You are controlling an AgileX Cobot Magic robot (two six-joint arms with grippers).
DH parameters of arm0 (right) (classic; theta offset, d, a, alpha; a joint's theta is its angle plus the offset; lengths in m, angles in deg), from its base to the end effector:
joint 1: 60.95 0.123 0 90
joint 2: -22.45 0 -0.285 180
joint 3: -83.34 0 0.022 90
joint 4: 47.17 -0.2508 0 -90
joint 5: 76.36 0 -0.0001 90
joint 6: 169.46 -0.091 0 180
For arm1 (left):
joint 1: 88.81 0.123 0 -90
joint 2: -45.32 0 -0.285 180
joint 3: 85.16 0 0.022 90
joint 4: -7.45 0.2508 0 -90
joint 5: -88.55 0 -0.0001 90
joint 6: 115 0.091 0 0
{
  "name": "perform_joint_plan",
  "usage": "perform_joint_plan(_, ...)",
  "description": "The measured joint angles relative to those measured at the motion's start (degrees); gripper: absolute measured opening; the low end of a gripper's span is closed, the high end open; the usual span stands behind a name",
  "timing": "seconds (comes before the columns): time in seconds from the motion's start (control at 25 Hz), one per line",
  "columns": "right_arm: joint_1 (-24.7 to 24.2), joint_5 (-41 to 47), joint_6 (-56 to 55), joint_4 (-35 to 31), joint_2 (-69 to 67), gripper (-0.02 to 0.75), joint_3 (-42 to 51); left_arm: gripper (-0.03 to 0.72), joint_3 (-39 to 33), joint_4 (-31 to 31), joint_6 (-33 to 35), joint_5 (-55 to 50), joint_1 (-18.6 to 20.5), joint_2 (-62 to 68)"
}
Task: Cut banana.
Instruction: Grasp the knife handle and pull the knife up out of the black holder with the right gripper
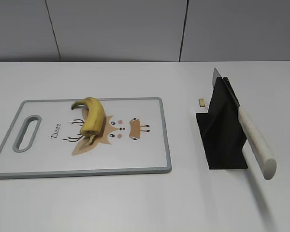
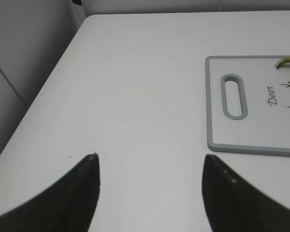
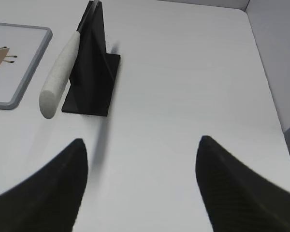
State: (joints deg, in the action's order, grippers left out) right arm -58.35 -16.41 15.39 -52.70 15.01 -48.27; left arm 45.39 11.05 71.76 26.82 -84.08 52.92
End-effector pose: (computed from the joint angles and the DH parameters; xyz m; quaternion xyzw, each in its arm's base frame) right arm -0.0061 0.0073 0.2796 -0.0567 0.8441 0.0378 0.5318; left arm -0.0048 0.0047 0.2718 0.0140 0.8601 0.0822 0.5032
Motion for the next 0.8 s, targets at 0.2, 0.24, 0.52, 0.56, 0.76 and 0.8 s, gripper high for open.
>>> perform_joint_plan(0.2,0.0,0.0,0.0,0.0,0.0,0.541,0.0,0.616,0.0,0.0,0.0,0.0,0.0,0.0)
perform_joint_plan(0.24,0.0,0.0,0.0,0.0,0.0,0.541,0.0,0.612,0.0,0.0,0.0,0.0,0.0,0.0)
perform_joint_plan(0.52,0.0,0.0,0.0,0.0,0.0,0.542,0.0,0.590,0.0,0.0,0.0,-0.1,0.0,0.0)
perform_joint_plan(0.56,0.0,0.0,0.0,0.0,0.0,0.542,0.0,0.590,0.0,0.0,0.0,-0.1,0.0,0.0)
perform_joint_plan(0.76,0.0,0.0,0.0,0.0,0.0,0.541,0.0,0.590,0.0,0.0,0.0,-0.1,0.0,0.0)
perform_joint_plan(0.8,0.0,0.0,0.0,0.0,0.0,0.541,0.0,0.590,0.0,0.0,0.0,-0.1,0.0,0.0)
